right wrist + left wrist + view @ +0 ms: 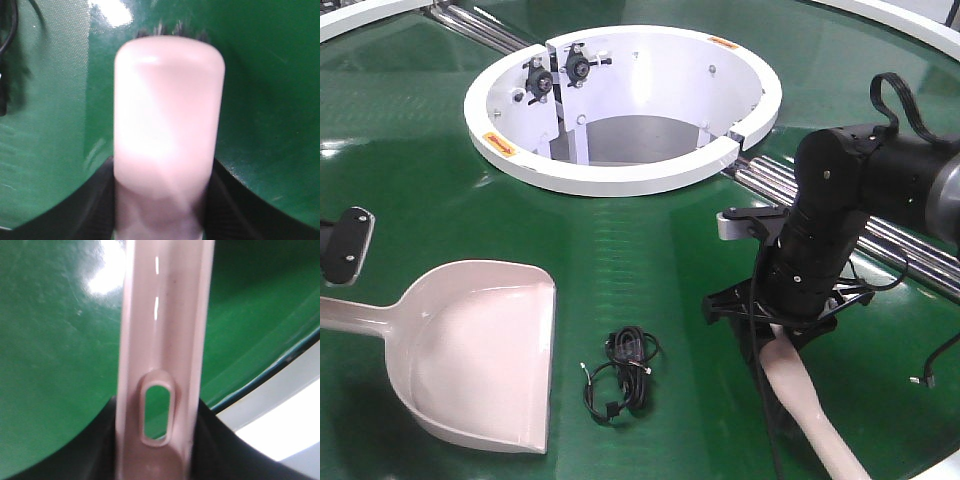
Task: Clean and inspect green conveyor with broom and dustpan
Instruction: 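Slide the dustpan with the left gripper up against the black cable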
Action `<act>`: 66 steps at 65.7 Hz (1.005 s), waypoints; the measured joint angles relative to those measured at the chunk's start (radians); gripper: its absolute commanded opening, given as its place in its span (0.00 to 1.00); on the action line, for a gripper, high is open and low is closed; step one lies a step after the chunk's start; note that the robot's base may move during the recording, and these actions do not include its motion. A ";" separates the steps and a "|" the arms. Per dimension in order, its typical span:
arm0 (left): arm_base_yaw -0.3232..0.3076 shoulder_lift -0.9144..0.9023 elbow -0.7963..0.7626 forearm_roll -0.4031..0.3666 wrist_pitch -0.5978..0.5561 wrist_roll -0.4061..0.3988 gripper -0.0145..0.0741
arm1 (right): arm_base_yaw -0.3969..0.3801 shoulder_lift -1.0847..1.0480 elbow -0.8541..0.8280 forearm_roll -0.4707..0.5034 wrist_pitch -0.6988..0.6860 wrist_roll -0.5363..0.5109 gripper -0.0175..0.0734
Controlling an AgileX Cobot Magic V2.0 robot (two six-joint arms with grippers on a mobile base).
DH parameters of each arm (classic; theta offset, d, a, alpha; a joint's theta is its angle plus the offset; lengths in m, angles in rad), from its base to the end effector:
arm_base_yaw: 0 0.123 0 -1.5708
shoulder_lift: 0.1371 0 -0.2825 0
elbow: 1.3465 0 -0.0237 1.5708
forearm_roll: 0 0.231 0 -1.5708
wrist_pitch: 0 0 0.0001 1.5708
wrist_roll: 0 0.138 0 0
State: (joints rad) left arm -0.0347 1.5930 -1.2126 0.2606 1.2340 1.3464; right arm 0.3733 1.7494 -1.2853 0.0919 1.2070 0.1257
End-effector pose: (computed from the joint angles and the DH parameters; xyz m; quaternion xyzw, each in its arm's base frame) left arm 0.2810 0.0238 0.2242 -0.6624 -0.7385 -0.1111 0.0582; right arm 0.2839 0.1239 0.1911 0.1069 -0.9933 -0.0399 0.0169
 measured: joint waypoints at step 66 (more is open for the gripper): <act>-0.184 0.059 -0.006 -0.084 -0.010 -0.075 0.14 | 0.000 0.000 0.000 0.000 0.000 0.000 0.19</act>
State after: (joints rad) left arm -0.2184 1.6519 -1.2190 0.1763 1.2236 1.2713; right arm 0.3733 1.7494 -1.2853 0.0919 1.2070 0.1257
